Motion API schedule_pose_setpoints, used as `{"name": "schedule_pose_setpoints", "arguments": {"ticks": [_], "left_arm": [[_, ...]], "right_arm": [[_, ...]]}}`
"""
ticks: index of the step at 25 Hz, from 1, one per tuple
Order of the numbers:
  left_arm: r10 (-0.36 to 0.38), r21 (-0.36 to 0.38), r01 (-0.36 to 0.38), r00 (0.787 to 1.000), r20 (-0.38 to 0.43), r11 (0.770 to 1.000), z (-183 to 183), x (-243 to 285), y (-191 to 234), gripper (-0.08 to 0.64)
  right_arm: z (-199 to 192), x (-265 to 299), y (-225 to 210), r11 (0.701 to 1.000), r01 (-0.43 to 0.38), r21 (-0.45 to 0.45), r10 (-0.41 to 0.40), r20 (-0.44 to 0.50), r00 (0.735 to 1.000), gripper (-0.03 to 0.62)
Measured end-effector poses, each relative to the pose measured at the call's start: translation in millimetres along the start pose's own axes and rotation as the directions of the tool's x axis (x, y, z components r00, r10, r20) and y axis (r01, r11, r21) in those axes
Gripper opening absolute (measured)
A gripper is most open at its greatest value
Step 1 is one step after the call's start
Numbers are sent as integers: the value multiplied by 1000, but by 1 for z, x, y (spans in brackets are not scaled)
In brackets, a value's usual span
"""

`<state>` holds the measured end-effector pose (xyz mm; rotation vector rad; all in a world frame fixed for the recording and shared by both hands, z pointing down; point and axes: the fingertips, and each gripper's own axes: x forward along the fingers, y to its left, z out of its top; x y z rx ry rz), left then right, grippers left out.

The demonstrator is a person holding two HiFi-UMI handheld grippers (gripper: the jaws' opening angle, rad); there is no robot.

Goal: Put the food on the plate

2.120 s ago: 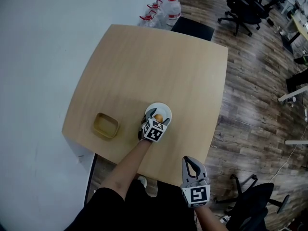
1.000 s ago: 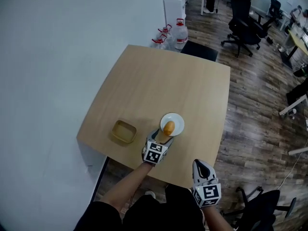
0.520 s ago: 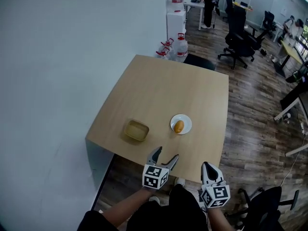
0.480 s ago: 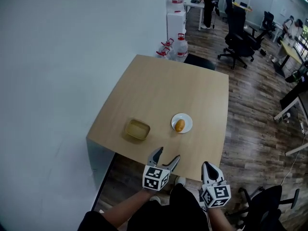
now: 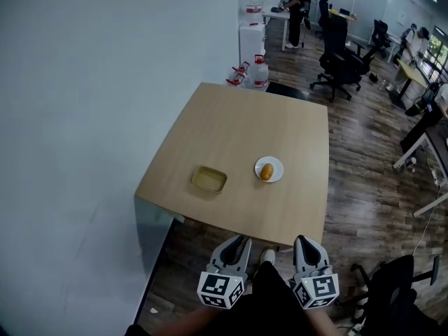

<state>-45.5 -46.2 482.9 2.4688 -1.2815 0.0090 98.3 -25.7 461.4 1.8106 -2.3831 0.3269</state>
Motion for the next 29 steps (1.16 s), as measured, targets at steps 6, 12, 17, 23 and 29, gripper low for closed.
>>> {"name": "schedule_pose_setpoints", "arguments": {"ticks": [6,12,17,23,29], "left_arm": [[40,40,-40,999,19,998,-2,-24,3,23],[38,78,-40,999,27,996,4,-28,5,23],[50,87,-54,998,45,995,8,-30,12,20],[73,72,-77,996,55,994,13,-35,23,20],[76,68,-79,996,55,995,16,-29,30,19]], "right_arm": [[-10,-11,23,999,12,-52,-12,-16,1000,60],[-3,-15,30,995,35,-92,-34,11,999,60],[0,-14,30,993,51,-104,-49,24,999,60],[5,-18,29,992,71,-107,-68,31,997,60],[5,-13,27,990,83,-111,-81,25,996,60]]}}
